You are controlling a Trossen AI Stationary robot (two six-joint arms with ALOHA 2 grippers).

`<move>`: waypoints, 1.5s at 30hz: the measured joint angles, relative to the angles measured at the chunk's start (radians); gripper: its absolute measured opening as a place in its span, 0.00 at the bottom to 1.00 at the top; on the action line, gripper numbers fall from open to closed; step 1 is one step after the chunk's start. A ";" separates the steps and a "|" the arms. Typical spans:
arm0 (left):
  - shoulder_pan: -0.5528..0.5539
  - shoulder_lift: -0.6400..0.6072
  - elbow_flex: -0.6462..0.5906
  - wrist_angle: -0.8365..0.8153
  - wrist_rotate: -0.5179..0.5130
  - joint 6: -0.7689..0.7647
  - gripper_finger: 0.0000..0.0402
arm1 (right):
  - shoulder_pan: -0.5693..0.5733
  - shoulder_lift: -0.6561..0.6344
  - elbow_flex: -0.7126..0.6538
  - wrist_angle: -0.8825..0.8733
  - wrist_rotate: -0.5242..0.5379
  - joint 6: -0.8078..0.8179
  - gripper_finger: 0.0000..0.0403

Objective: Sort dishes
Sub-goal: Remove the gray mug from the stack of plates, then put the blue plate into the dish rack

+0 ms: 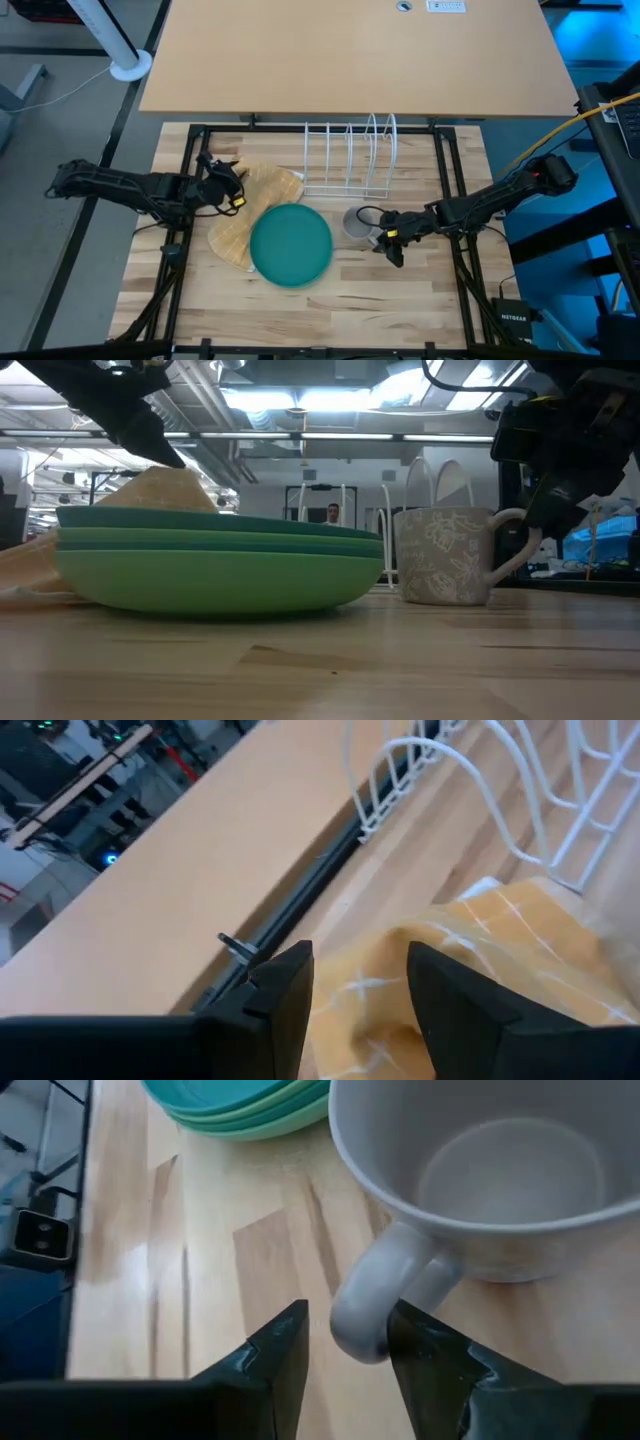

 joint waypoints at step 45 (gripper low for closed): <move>-0.461 0.391 0.001 0.369 0.805 -0.222 0.39 | 0.000 0.000 0.001 0.031 -0.180 0.106 0.34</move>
